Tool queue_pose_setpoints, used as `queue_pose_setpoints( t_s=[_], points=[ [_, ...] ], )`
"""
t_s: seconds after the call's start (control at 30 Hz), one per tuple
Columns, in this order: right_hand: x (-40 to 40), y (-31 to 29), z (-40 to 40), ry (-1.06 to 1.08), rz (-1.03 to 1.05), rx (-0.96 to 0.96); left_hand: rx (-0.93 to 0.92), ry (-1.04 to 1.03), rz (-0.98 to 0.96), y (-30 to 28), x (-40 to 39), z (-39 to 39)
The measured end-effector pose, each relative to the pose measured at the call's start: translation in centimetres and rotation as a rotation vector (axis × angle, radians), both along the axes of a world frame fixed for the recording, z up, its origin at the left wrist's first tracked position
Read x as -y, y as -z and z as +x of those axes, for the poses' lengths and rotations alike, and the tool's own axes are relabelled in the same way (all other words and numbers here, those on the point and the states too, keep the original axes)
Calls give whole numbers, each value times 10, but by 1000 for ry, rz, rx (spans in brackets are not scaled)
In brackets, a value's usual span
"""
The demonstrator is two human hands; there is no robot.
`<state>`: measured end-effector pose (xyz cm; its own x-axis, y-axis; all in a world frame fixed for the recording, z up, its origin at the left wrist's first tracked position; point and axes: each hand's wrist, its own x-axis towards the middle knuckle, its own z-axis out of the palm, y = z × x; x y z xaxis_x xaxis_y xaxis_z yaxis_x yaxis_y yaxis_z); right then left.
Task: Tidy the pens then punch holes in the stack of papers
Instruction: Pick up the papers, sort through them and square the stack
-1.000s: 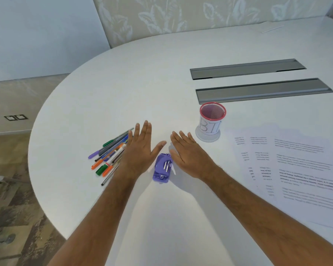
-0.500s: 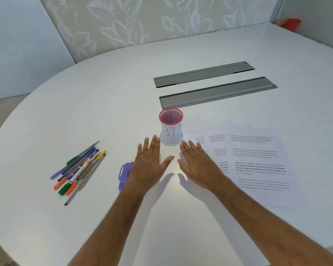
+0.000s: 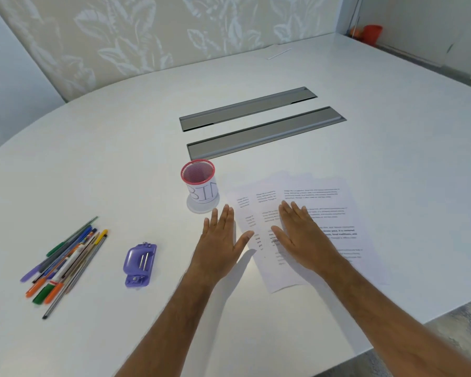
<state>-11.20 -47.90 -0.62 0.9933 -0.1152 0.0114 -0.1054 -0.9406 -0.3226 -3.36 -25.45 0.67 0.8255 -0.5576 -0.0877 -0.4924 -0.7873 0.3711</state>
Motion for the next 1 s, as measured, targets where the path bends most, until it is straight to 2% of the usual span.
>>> queue_pose_setpoints(
  t_s=[0.13,0.27,0.4,0.5,0.67,1.0],
  points=[
    [36,-2,-16,99,66,24,-92,-55,-145,3,15,-5],
    [73,-10,-28,329,180,127,-136,-223,-347,-1,24,-7],
    [108,-14,-32,552,229,130,-262,-372,-598,-11,30,-6],
    [124,-14,-35,631,302,115,-391,-476,-706,-13,32,0],
    [126,-10,-36,620,442,129,-581,-568,-897,-17,38,8],
    [87,-10,-14,457,475,78,-725,-555,-959,-18,49,7]
  ],
)
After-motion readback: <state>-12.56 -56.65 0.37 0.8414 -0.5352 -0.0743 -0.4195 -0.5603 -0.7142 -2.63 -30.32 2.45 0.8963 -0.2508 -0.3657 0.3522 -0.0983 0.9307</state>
